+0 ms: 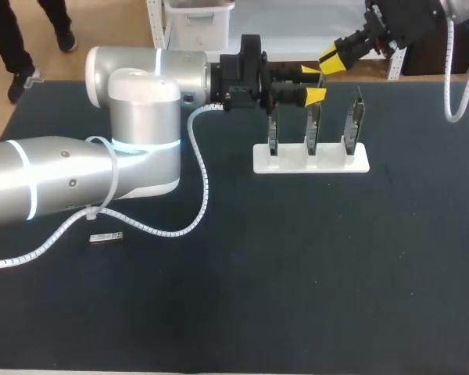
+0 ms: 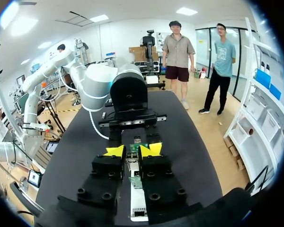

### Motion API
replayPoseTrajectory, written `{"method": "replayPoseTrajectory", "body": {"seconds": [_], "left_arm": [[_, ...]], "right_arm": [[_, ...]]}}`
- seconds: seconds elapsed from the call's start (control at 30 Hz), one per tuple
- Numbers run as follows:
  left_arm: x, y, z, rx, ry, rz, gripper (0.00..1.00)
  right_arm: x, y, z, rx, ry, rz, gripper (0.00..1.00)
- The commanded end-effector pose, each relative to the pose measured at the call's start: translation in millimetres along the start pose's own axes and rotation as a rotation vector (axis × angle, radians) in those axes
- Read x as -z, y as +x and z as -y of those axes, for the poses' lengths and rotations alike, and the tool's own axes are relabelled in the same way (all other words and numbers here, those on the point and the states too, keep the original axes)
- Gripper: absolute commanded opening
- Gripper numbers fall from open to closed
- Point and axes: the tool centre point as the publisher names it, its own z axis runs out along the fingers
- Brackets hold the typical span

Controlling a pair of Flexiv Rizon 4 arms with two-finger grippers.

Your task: Pick up the optical module with the left hand, and insert it into the network port with the right hand.

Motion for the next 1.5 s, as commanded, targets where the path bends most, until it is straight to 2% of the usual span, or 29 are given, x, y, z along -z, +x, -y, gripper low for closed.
{"method": "replayPoseTrajectory", "body": {"seconds": [0.03,0.2,0.33,0.47,0.57,0.8,1.17,1.27,1.5], "left_arm": [[1,-1.0,-0.1,0.001,0.000,-0.001,1.00],[12,-4.9,-5.2,0.049,-0.010,-0.012,1.00],[20,-8.2,-7.6,0.059,-0.002,-0.056,1.00],[24,-10.2,-10.1,0.073,0.033,-0.141,1.00],[23,-4.0,-12.5,0.094,0.050,-0.217,1.00],[21,12.0,-16.7,0.173,0.088,-0.314,1.00],[22,20.3,-11.4,0.107,0.098,-0.399,1.00],[22,22.1,-8.9,0.088,0.123,-0.398,1.00],[24,28.1,-7.0,0.080,0.115,-0.445,1.00]], "right_arm": [[0,0,1,-0.001,0.002,0.003,0.00],[0,0,2,0.000,0.005,0.006,0.00],[1,0,4,0.000,0.007,0.010,0.00],[2,-1,6,0.003,0.008,0.012,0.00],[2,-1,7,0.004,0.010,0.012,0.00],[2,-2,8,0.005,0.012,0.016,0.00],[1,-2,8,0.000,0.015,0.012,0.00],[0,-1,7,-0.002,0.016,0.012,0.00],[0,-1,7,-0.001,0.017,0.012,0.00]]}}
